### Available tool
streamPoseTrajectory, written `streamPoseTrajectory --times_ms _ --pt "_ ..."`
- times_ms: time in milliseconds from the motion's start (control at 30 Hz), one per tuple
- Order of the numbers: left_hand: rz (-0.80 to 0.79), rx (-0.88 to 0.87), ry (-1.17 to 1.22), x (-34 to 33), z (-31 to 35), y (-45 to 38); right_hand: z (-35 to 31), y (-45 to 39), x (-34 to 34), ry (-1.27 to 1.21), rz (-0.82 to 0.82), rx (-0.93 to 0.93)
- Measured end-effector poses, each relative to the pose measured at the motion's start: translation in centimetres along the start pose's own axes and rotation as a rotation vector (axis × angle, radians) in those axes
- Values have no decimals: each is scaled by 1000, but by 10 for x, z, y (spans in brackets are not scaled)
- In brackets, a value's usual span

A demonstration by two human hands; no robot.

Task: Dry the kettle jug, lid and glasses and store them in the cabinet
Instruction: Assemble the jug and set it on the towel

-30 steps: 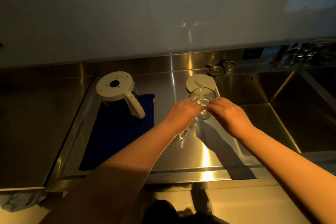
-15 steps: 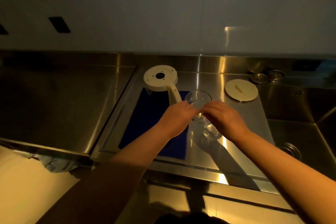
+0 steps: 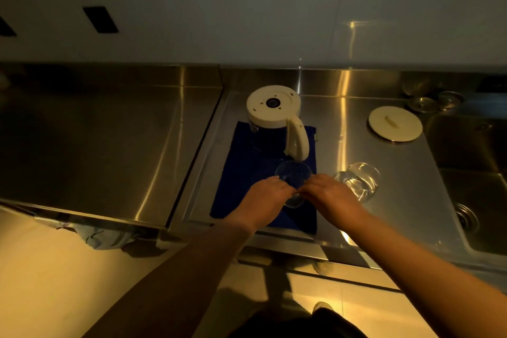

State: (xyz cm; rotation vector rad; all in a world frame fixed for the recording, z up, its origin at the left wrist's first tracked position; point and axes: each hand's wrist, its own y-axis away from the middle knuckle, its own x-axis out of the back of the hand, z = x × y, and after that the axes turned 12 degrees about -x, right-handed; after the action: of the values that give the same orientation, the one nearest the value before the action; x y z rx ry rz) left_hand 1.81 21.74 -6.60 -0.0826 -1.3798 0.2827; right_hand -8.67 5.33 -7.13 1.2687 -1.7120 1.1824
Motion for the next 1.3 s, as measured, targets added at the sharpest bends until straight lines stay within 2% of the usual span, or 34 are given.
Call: streamPoseTrajectory --times_ms 200,400,533,700,867,967,1100,1167,1300 --pt "-46 -16 84 -18 -7 7 -5 10 -13 12 -25 -75" --pt "7 -62 101 -23 -16 8 -12 9 -16 38 -2 -105" --pt "58 -3 188 -22 -18 7 -14 2 -8 100 -42 -118" --pt "7 52 287 -24 -19 13 -21 1 -7 130 -87 -133" --pt "-14 11 212 -26 -28 30 -37 0 -25 79 -49 -239" --pt "-46 -53 128 -21 -34 35 -41 -2 -38 -15 -87 -385" --pt "-28 -103 73 -20 -36 33 -47 -5 -55 -178 -90 -478" --pt "-84 -118 11 -23 -36 32 -50 -6 -63 -262 -85 -572" --pt "-259 -67 -61 -31 -46 46 -46 0 -79 -12 -138 -473"
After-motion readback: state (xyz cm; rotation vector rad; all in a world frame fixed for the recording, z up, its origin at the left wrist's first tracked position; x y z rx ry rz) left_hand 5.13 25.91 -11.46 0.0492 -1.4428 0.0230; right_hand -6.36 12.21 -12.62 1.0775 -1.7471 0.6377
